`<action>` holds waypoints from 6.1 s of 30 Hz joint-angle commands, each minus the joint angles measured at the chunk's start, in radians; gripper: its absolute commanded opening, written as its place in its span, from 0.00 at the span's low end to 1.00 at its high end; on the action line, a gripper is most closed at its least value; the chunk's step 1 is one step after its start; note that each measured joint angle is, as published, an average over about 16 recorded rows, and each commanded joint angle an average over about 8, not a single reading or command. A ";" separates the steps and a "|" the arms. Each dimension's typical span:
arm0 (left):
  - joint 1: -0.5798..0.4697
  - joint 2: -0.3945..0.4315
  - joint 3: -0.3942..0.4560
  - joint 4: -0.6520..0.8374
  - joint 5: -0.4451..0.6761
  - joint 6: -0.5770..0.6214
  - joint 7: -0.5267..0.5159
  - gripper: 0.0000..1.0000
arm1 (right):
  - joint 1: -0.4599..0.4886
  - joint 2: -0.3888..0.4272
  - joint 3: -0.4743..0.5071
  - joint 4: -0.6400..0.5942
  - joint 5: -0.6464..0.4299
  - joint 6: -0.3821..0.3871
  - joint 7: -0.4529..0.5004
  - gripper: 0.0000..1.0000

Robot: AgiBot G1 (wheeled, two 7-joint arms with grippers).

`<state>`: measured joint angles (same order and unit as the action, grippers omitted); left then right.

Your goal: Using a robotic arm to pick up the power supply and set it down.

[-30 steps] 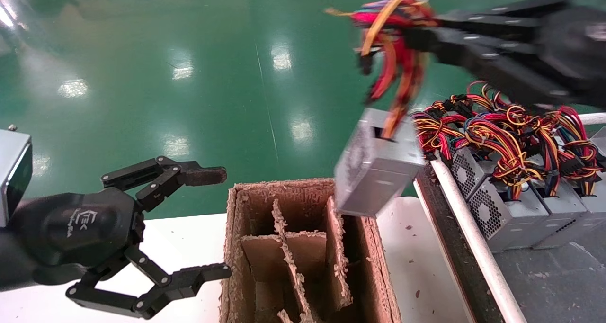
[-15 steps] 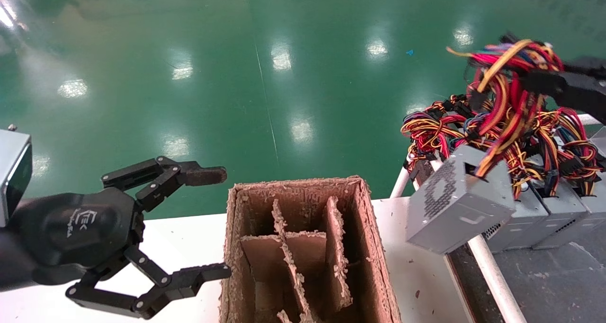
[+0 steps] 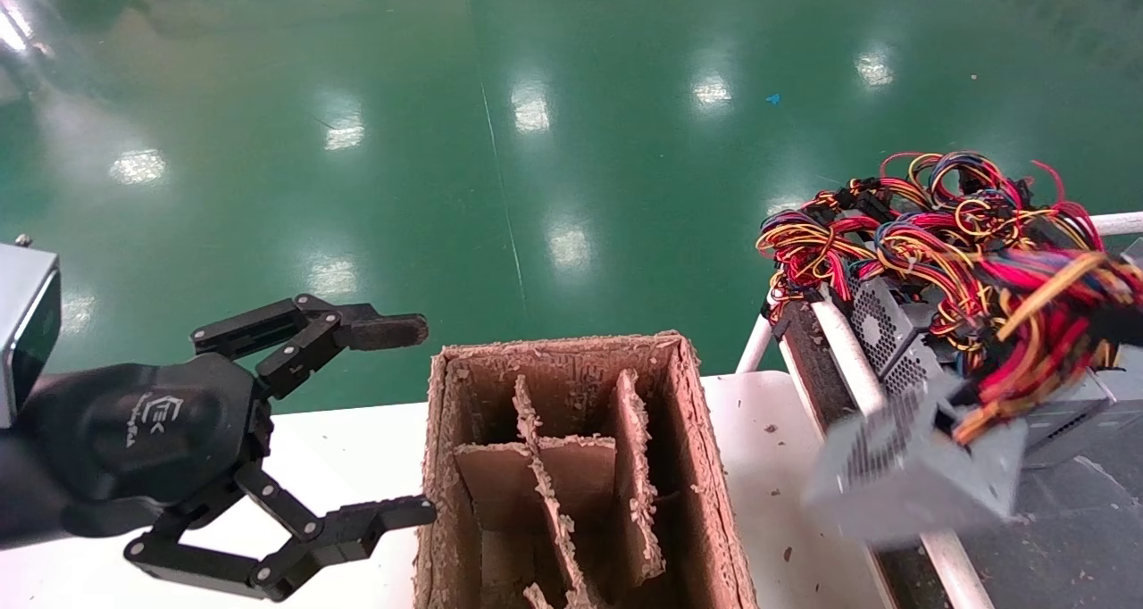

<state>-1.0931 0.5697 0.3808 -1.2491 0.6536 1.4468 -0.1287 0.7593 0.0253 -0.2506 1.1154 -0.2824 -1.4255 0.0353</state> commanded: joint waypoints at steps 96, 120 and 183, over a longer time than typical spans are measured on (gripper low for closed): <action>0.000 0.000 0.000 0.000 0.000 0.000 0.000 1.00 | 0.548 0.097 -1.089 0.153 0.508 0.506 -0.469 1.00; 0.000 0.000 0.000 0.000 0.000 0.000 0.000 1.00 | 0.545 0.001 -0.976 0.141 0.415 0.423 -0.462 1.00; 0.000 0.000 0.000 0.001 -0.001 -0.001 0.000 1.00 | 0.307 -0.656 0.000 0.169 -0.476 -0.086 0.164 1.00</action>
<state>-1.0929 0.5694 0.3810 -1.2485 0.6531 1.4461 -0.1283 1.0688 -0.6255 -0.2581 1.2840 -0.7509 -1.5071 0.1960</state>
